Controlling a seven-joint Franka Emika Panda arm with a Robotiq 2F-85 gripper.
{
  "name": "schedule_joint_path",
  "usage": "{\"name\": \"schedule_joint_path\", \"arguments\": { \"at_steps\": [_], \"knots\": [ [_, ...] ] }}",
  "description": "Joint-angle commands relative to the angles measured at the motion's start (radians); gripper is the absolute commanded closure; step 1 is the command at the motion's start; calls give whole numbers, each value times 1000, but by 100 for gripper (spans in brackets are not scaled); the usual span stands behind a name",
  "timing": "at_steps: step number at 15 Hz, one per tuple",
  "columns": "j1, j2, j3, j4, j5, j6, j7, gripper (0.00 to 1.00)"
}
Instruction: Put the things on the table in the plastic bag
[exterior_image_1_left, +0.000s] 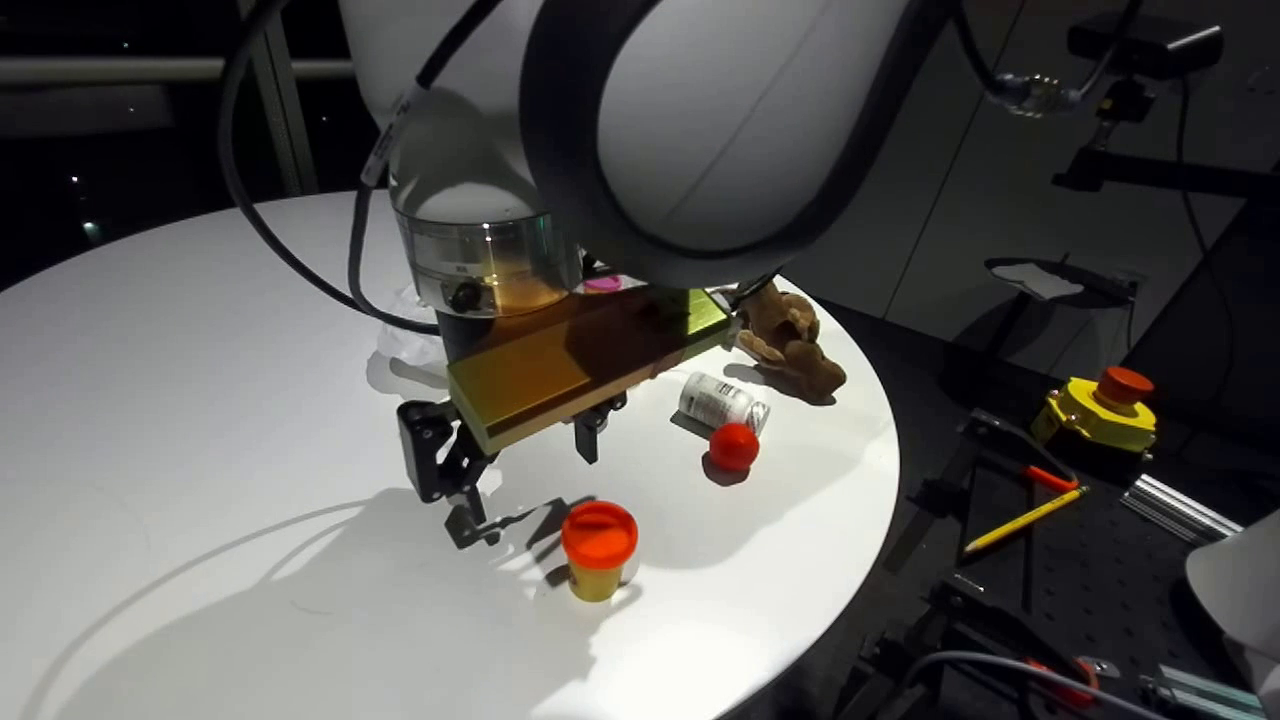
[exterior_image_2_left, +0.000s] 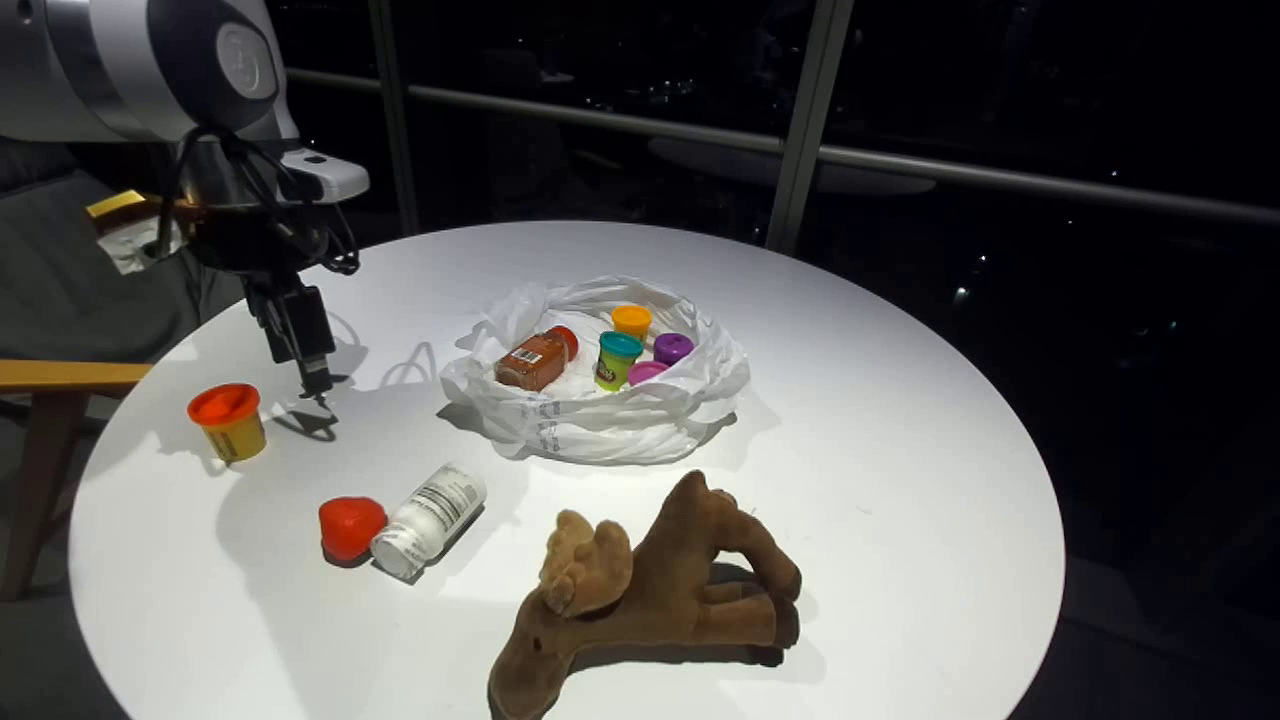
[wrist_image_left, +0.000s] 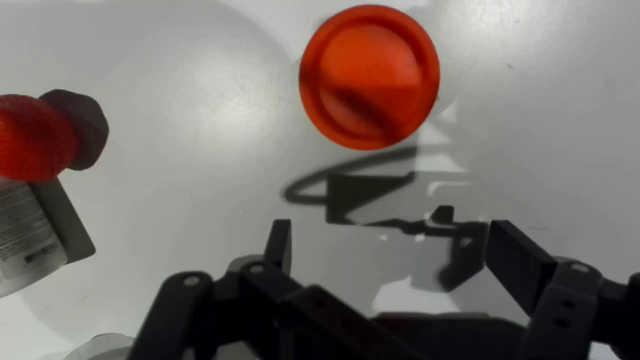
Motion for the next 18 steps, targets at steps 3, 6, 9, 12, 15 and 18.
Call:
{"name": "schedule_joint_path", "arguments": {
  "at_steps": [3, 6, 9, 12, 15, 18],
  "knots": [
    [18, -54, 24, -88, 96, -4, -64, 0],
    [29, -61, 21, -118, 112, -5, -57, 0],
    [29, -71, 23, -142, 129, -6, -61, 0],
    [31, -77, 14, -149, 126, 5, -53, 27],
    [35, -78, -2, -140, 109, 3, -46, 51],
    [26, -90, -3, -135, 112, 5, -62, 73]
  ]
}}
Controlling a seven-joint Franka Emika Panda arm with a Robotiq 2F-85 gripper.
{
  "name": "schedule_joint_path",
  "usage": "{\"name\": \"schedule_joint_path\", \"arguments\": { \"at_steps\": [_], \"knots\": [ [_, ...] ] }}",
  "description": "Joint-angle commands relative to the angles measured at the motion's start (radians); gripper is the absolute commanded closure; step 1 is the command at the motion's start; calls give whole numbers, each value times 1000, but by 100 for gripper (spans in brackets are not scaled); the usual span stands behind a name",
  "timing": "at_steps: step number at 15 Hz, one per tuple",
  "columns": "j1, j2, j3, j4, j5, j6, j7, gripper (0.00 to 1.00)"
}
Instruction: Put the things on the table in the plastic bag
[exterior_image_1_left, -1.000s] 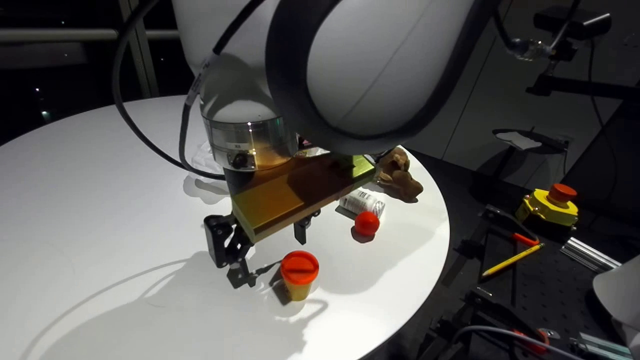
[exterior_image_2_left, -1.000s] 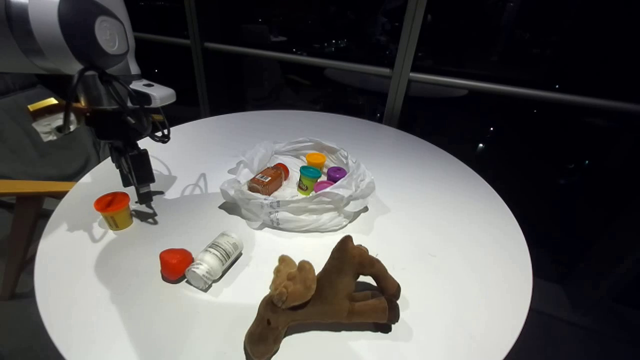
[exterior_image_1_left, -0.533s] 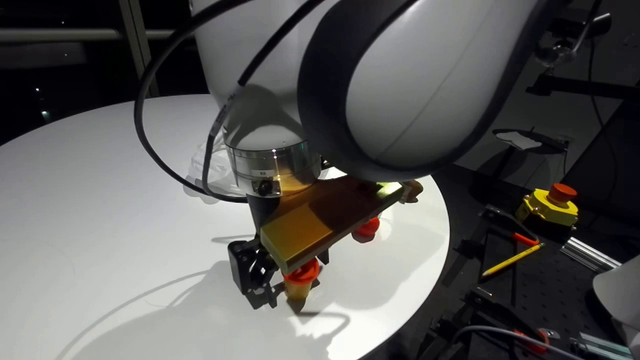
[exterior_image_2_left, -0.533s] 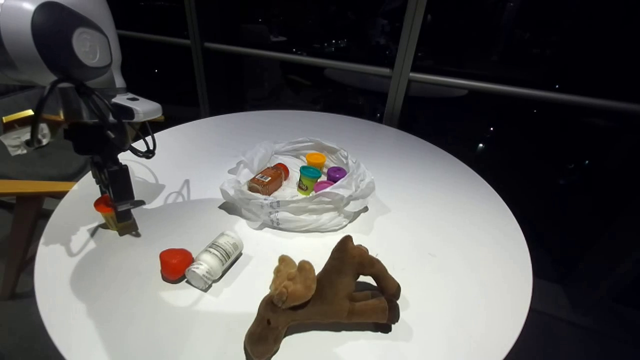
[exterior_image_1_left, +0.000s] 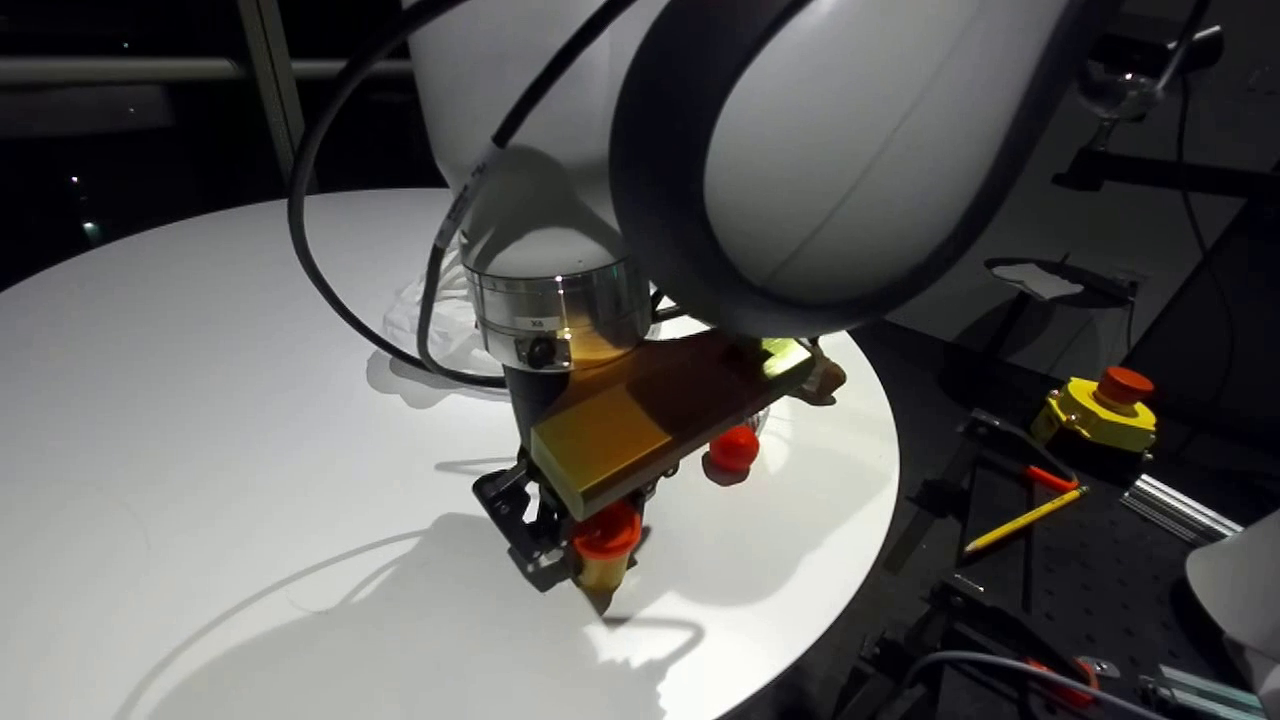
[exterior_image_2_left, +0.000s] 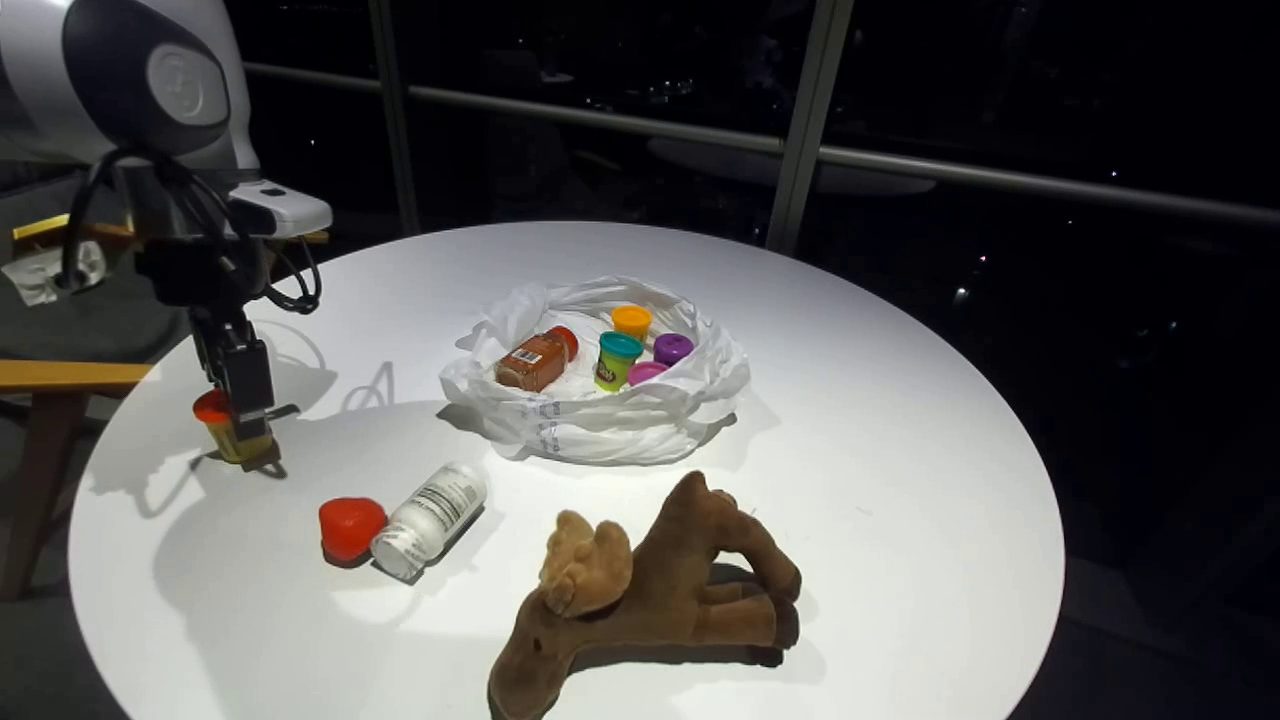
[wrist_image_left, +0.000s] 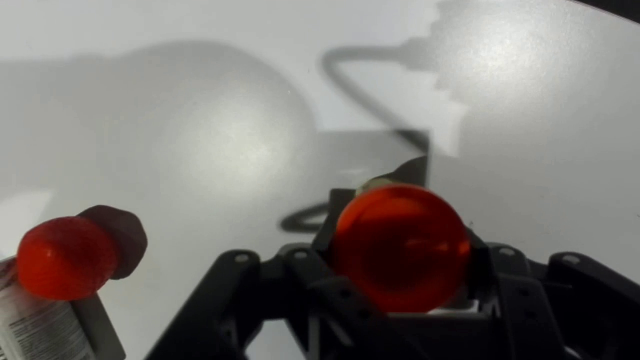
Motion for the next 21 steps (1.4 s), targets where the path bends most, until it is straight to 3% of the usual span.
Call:
{"name": "schedule_joint_path", "arguments": {
  "at_steps": [1, 5, 8, 12, 21],
  "knots": [
    [9, -60, -23, -17, -4, 3, -10, 76],
    [2, -179, -116, -17, -89, -22, 84, 76],
    [-55, -199, -175, 54, -137, -57, 128, 76],
    [-119, -81, -215, 210, -192, -99, 174, 76],
    [-173, 213, -238, 502, -110, -194, 163, 76]
  ]
}}
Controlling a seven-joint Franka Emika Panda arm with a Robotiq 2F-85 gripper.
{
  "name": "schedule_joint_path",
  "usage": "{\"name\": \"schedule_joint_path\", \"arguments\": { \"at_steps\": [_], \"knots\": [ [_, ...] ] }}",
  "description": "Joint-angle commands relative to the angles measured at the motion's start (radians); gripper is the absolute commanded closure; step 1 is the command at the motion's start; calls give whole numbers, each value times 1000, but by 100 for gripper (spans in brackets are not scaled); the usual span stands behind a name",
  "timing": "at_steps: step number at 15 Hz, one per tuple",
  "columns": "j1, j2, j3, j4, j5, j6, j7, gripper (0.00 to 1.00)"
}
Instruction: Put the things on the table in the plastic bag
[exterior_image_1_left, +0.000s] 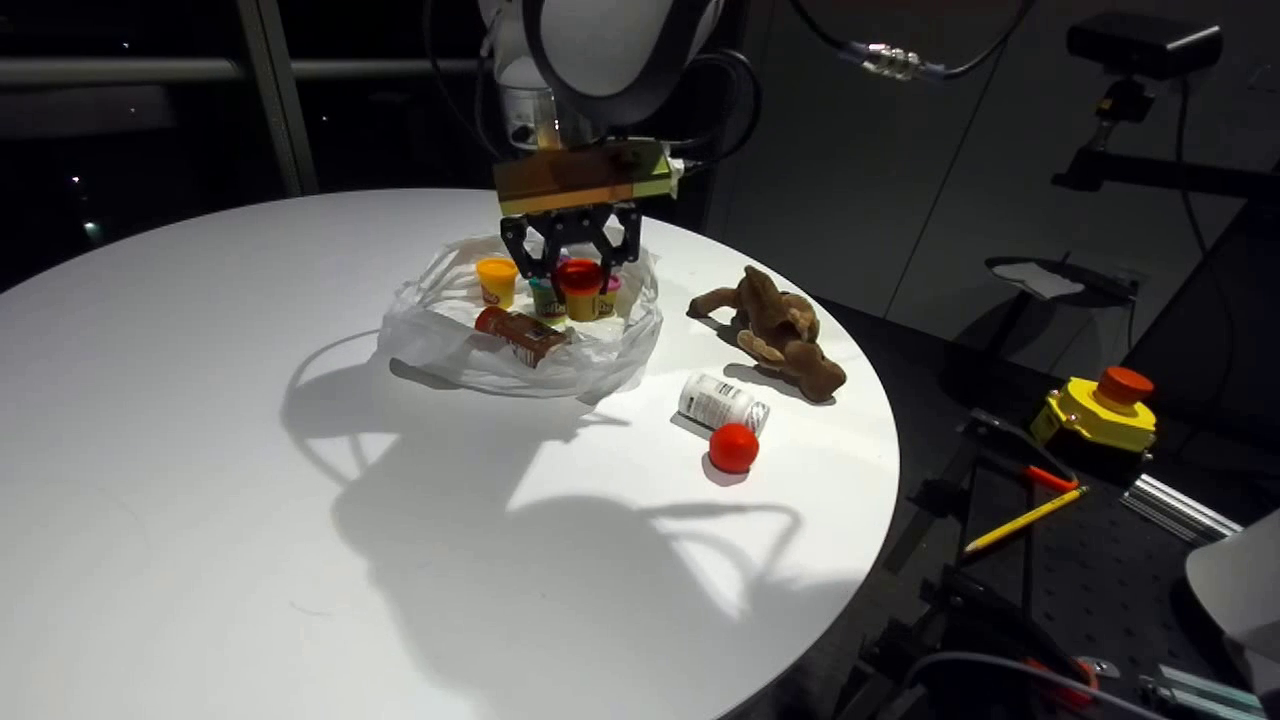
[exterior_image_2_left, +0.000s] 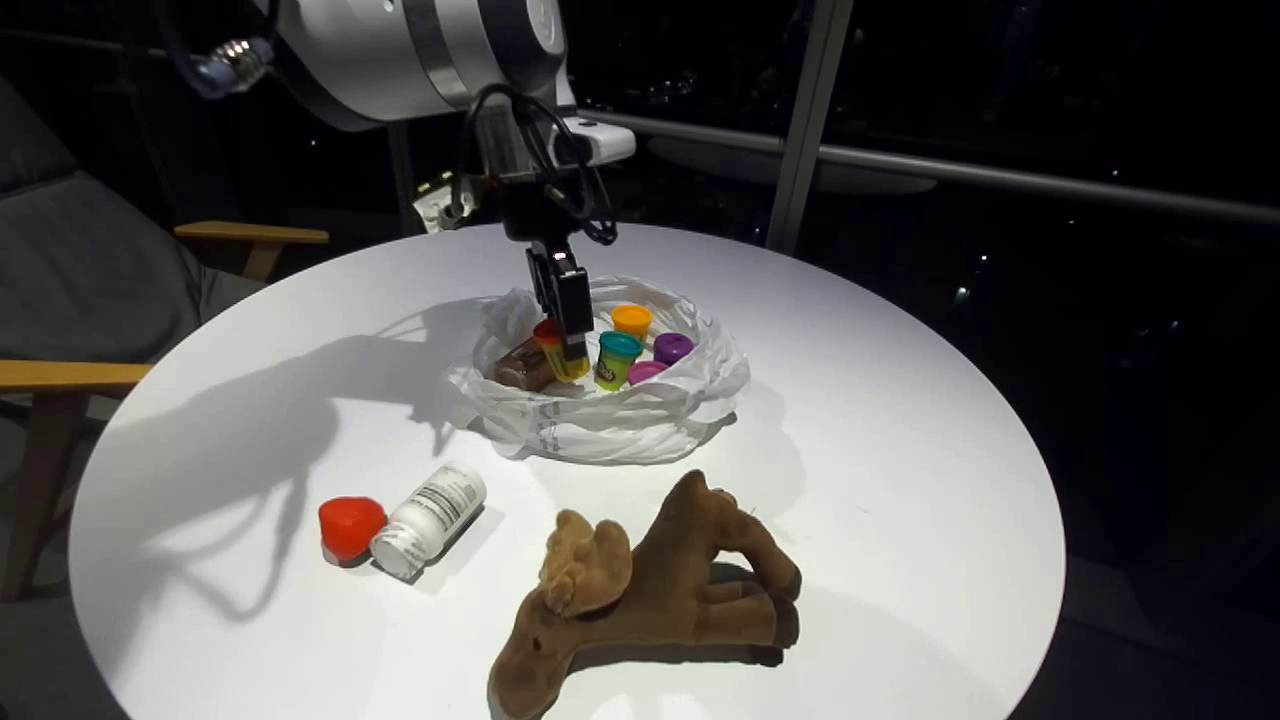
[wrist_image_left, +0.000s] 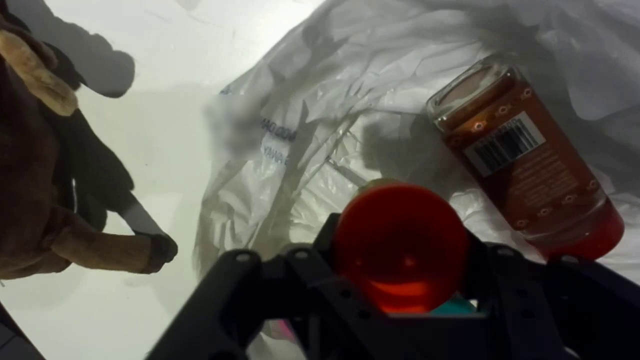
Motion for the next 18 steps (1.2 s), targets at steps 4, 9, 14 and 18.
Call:
{"name": "schedule_joint_path", "arguments": {
  "at_steps": [4, 9, 14, 18],
  "knots": [
    [-21, 45, 9, 61, 104, 2, -19, 19],
    [36, -192, -16, -208, 11, 94, -50, 0],
    [37, -403, 22, -448, -147, 3, -178, 0],
    [-3, -370, 55, -493, -211, 112, -325, 0]
  ]
}}
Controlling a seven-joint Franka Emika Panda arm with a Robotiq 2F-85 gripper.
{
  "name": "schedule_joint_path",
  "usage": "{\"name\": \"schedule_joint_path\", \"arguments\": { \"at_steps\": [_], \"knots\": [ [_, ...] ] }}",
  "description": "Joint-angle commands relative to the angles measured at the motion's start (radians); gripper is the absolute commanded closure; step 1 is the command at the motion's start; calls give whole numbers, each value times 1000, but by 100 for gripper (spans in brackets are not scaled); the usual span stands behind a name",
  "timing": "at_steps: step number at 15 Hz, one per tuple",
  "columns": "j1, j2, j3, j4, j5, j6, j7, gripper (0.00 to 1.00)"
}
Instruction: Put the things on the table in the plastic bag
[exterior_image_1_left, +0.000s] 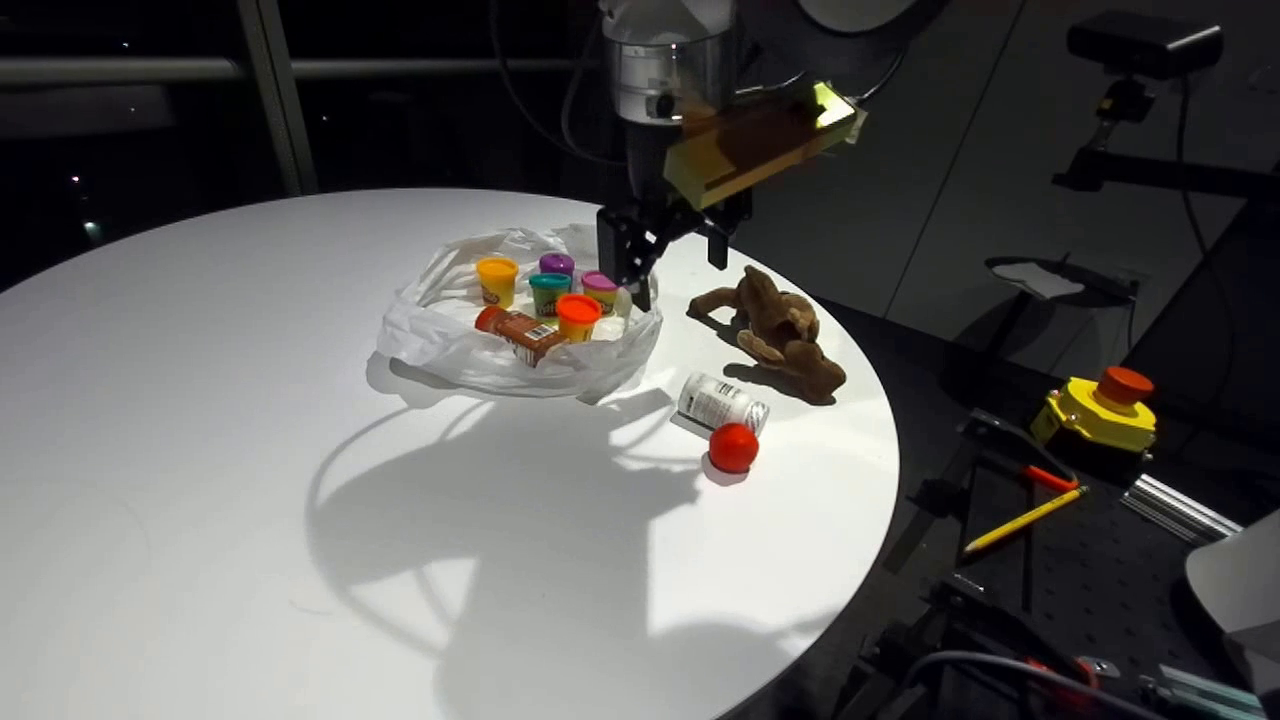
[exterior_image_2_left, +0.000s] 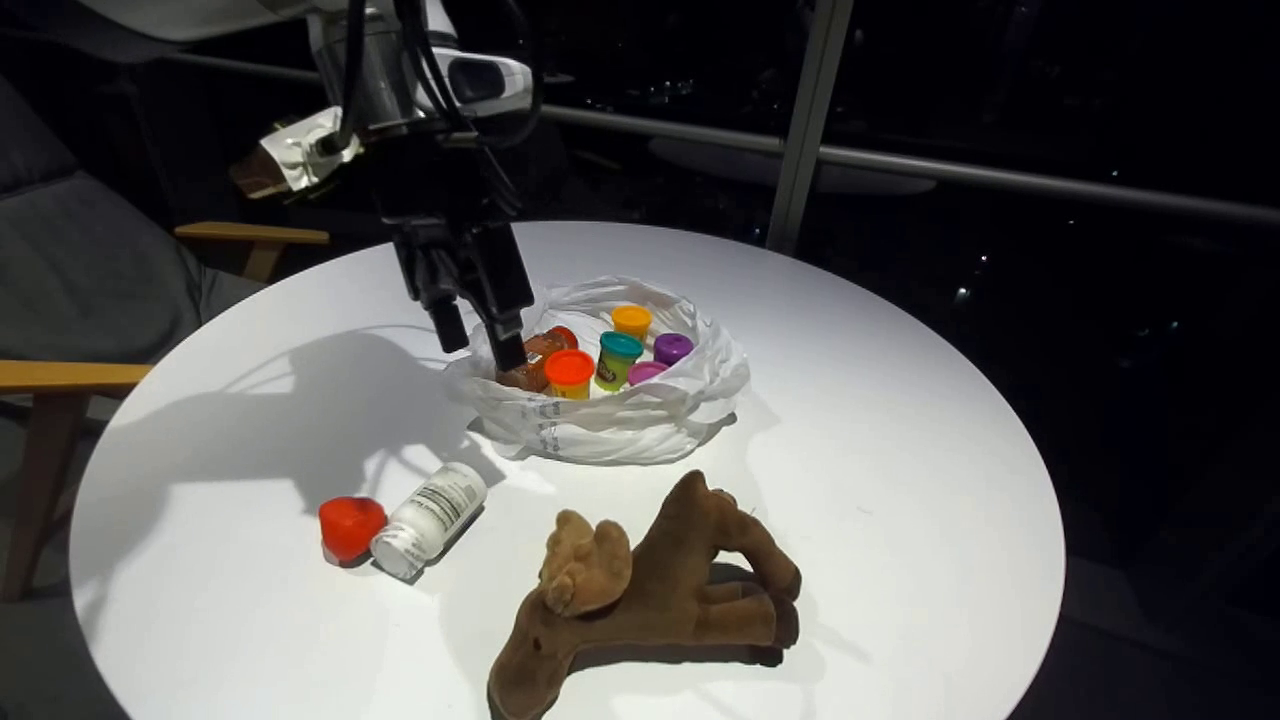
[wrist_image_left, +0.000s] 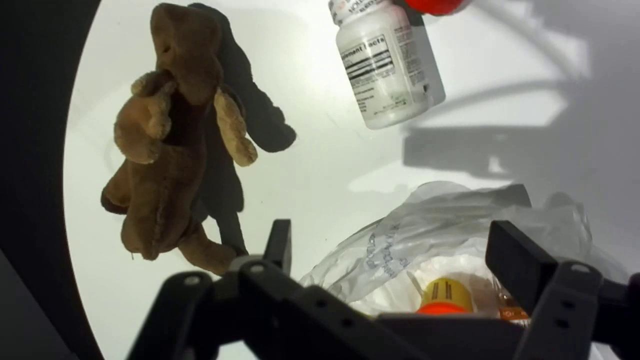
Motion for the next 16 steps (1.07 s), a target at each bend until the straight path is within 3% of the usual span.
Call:
{"name": "schedule_joint_path", "arguments": {
  "at_steps": [1, 6, 10, 16],
  "knots": [
    [-44, 18, 29, -43, -60, 131, -135, 0],
    [-73, 125, 41, -34, -8, 298, -414, 0],
    [-95, 119, 73, -105, 44, 355, -642, 0],
    [-77, 53, 57, -233, 42, 394, -681, 0]
  ]
}}
